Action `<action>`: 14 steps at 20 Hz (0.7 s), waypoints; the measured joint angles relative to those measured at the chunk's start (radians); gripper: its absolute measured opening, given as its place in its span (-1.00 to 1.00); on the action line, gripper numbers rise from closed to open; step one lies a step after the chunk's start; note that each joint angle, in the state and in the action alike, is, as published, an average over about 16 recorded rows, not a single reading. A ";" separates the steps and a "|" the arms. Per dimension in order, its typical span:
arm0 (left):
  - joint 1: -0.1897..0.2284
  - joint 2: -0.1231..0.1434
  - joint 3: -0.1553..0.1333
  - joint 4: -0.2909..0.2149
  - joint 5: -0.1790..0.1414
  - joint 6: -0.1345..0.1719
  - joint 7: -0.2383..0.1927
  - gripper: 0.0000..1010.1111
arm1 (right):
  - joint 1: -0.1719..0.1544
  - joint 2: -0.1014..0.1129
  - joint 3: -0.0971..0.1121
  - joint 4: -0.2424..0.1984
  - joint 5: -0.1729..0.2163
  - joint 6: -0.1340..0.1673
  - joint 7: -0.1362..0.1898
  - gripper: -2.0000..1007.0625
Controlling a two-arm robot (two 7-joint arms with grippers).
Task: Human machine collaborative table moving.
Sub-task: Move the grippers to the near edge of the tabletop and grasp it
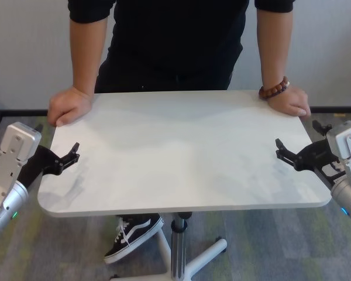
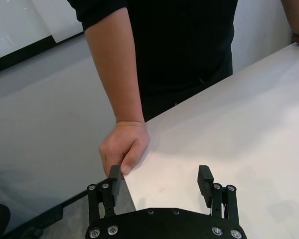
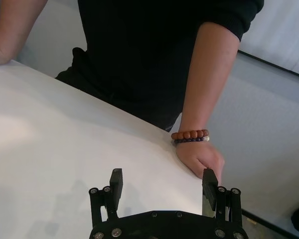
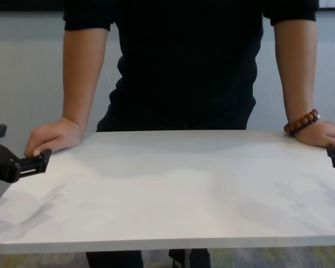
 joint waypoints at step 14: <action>0.000 0.000 0.000 0.000 0.000 0.000 0.000 0.98 | 0.000 0.000 0.000 0.000 0.000 0.000 0.000 0.99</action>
